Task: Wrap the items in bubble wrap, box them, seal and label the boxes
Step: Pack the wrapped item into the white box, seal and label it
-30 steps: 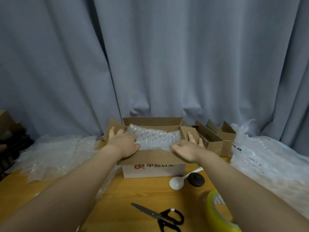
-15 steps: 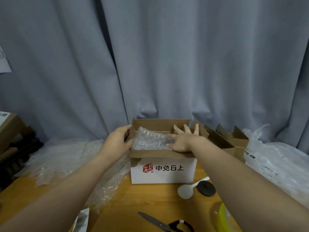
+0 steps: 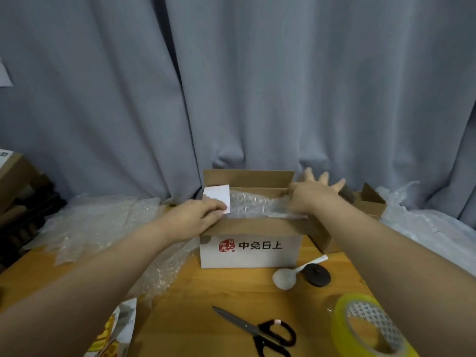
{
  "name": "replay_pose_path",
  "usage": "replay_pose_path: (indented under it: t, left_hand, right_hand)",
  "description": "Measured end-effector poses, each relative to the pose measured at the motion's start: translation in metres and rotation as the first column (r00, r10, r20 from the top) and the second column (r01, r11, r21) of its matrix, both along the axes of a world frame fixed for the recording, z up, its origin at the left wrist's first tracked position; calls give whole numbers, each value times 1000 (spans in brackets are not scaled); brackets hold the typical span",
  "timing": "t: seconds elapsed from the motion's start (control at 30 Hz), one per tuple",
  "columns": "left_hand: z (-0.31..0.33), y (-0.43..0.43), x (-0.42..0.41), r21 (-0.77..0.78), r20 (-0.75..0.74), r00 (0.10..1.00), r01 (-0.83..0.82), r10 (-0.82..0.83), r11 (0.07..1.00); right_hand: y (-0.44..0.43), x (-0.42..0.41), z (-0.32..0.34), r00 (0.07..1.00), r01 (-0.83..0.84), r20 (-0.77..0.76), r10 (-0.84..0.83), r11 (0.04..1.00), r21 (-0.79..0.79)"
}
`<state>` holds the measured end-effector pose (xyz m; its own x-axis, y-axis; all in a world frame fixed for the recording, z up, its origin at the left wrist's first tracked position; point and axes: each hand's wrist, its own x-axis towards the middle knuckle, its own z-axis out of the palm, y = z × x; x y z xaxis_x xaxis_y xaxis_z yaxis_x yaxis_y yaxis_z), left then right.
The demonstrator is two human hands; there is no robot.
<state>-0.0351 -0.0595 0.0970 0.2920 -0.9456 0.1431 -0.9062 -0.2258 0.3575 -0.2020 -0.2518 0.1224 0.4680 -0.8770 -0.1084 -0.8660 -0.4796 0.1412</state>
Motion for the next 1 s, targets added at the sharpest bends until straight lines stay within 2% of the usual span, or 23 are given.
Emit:
replay_pose_path:
  t: [0.07,0.1,0.17,0.23,0.3,0.37,0.57,0.63,0.7,0.77,0.83,0.9,1.0]
  left_hand:
    - [3,1,-6,172,-194,978,115,-81,978]
    - [4,1,-8,231,-192,975,153,-109,961]
    - [2,0,-12,312,-21,988,152,-153,938]
    - [1,0,-19,273,128,985,81,-119,959]
    - [4,2,-29,203,215,974,26,-70,979]
    - [6,6,-35,205,254,963,32,-85,978]
    - [14,18,-42,261,194,969,96,-150,960]
    - [16,22,-41,289,188,966,119,-179,950]
    - [17,25,-44,295,179,966,130,-188,947]
    - [17,28,-49,286,173,968,128,-183,950]
    - [12,31,-51,282,191,962,136,-194,950]
    - [3,33,-53,323,252,943,132,-220,937]
    - [-10,37,-54,383,307,927,88,-217,919]
  right_hand:
    - [1,-15,4,995,10,102,-14,999,38]
    - [3,-22,4,968,-30,251,16,998,54]
    - [15,-35,0,815,-85,577,45,996,42]
    - [29,-45,-4,716,-124,687,121,991,-45]
    - [37,-50,-11,704,-148,684,191,981,-123]
    - [40,-57,-13,707,-148,674,215,977,-156]
    - [50,-78,-8,737,-206,615,280,960,-191]
    - [51,-85,-5,772,-282,556,309,950,-135]
    - [54,-92,-2,813,-356,491,314,934,-8]
    - [56,-94,0,855,-365,429,291,926,99]
    - [60,-88,0,882,-352,371,292,931,103]
    - [61,-79,-4,891,-319,352,288,947,34]
    - [63,-67,-16,866,-263,382,323,944,-202]
